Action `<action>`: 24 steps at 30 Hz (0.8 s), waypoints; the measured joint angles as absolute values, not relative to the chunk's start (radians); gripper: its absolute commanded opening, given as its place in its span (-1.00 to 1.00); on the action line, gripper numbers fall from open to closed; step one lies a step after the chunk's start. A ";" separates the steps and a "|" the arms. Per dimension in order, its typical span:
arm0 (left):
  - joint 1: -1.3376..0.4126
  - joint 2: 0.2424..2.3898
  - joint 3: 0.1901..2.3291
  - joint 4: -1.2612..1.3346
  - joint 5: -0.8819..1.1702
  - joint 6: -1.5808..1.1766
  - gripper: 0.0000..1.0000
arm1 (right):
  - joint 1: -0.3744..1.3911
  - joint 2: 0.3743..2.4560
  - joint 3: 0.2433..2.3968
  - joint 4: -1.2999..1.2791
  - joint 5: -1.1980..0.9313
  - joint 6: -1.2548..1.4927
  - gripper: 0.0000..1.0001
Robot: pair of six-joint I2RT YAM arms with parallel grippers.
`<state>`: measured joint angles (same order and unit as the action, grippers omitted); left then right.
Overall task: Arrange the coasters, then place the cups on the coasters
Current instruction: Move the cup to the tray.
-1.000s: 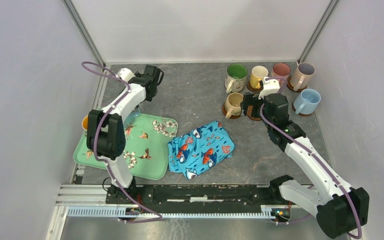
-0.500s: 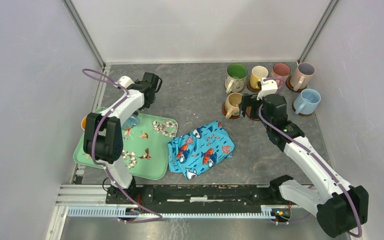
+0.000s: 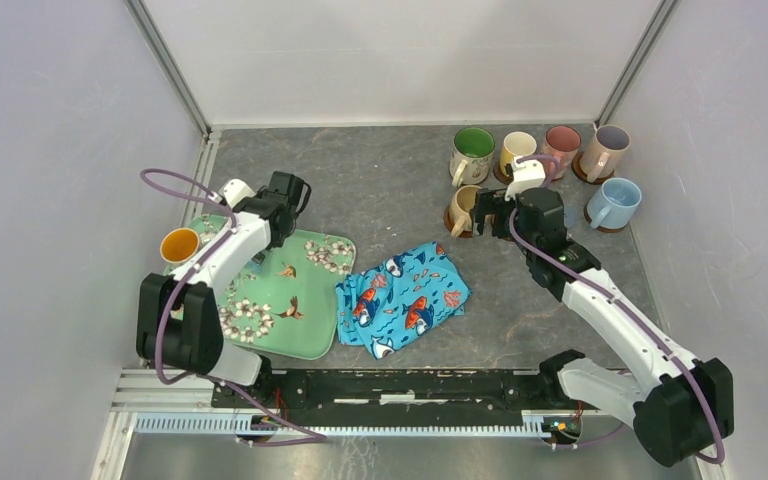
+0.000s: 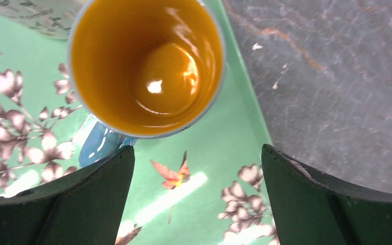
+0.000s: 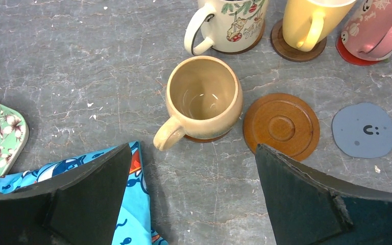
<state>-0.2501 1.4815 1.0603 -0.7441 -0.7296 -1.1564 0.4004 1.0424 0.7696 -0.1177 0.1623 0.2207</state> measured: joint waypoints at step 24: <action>-0.241 1.180 0.914 -0.793 -0.693 -0.765 0.99 | 0.428 1.079 0.753 -0.089 0.147 0.239 0.96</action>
